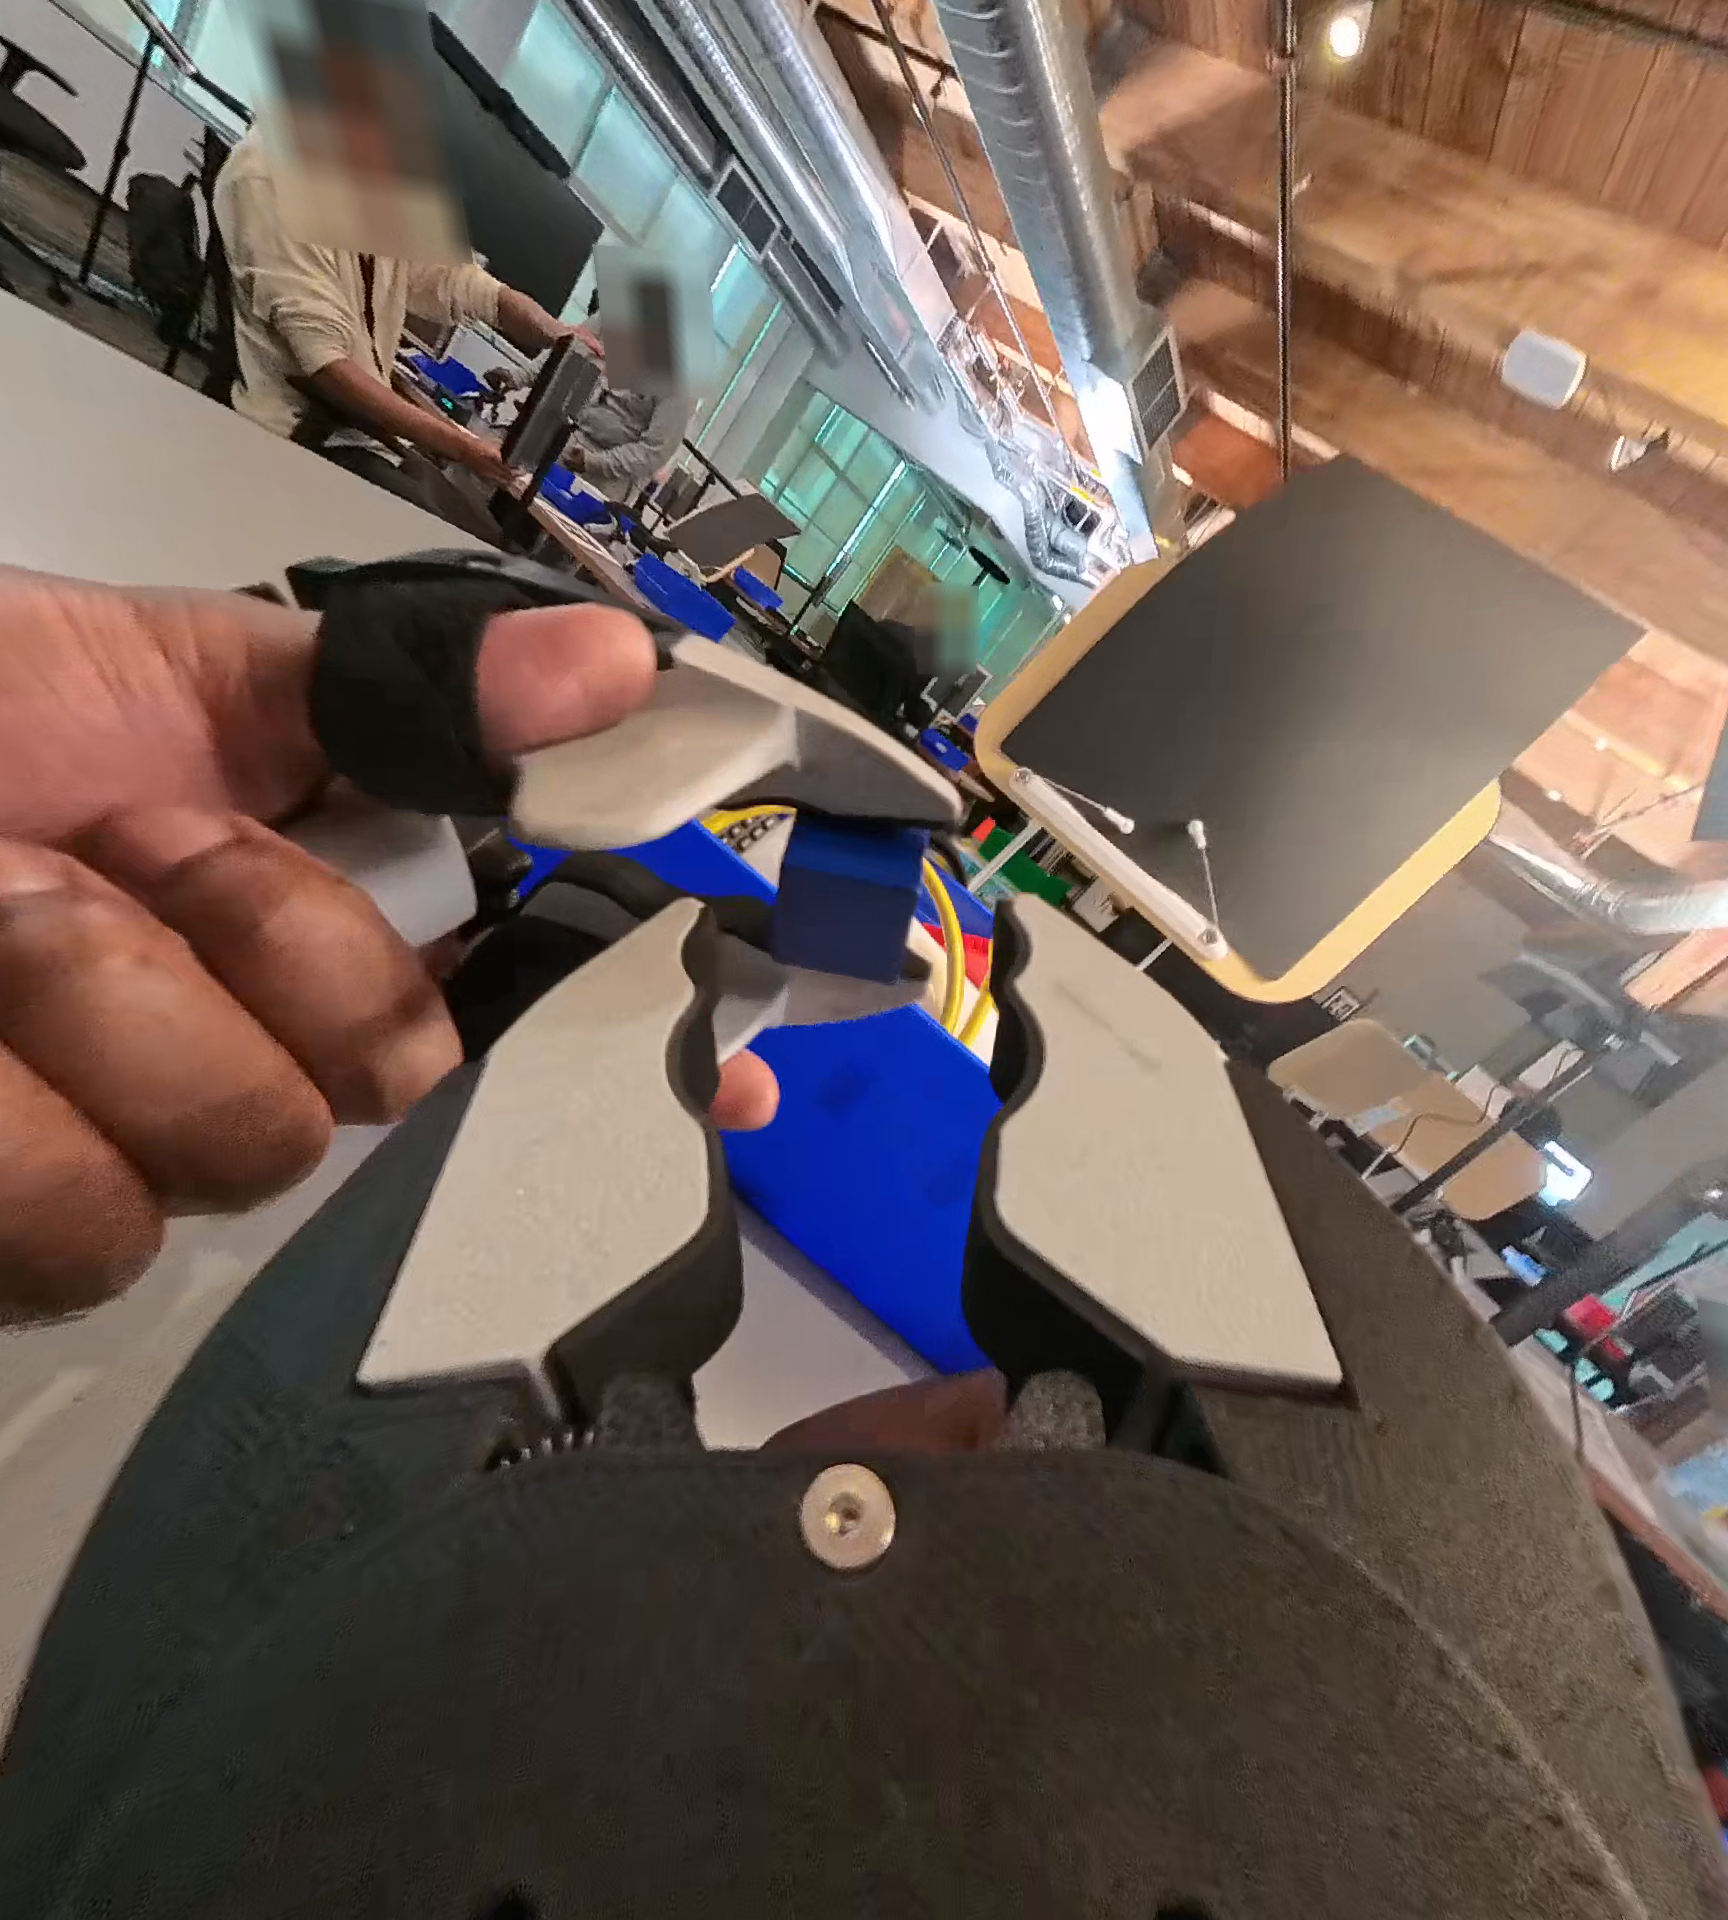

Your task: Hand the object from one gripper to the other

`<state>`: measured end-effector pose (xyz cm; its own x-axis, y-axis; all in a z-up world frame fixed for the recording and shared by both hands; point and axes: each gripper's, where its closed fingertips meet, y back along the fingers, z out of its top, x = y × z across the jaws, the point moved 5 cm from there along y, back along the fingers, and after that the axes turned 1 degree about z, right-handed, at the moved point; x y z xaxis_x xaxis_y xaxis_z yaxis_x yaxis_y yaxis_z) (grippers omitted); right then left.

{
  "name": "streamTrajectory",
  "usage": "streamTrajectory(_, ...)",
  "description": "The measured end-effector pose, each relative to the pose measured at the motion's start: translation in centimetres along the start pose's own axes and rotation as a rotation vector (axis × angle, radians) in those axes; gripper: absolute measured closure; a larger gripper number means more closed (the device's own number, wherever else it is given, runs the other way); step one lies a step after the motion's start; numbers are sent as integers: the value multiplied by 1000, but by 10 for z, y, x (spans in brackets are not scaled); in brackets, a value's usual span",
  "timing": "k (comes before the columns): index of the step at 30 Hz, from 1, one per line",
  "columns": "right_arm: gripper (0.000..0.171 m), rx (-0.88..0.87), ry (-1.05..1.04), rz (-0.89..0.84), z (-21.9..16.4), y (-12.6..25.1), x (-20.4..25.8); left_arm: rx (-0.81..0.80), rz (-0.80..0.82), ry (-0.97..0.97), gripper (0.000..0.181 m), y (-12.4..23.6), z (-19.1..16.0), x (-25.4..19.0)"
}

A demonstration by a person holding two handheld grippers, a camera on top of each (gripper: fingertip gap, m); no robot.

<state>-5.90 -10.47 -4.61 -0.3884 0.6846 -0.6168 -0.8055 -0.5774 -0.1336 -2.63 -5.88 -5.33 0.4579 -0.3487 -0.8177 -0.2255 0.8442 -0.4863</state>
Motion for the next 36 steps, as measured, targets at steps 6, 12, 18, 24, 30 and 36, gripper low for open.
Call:
streamTrajectory(6,129,-75,4,-2,9,5,-1,173,39,-108,149,-6,-21,-6)
streamTrajectory(12,141,15,136,111,-1,9,2,337,291,-344,135,8,-23,5)
streamTrajectory(18,141,3,372,448,-9,26,28,706,473,-585,130,29,-44,10)
streamTrajectory(24,141,-31,562,631,-9,36,46,917,464,-694,141,33,-54,6)
streamTrajectory(30,128,11,820,727,-21,49,44,1159,442,-1121,142,46,-51,12)
streamTrajectory(36,122,0,1071,878,-14,53,39,1506,308,-1459,141,53,-60,9)
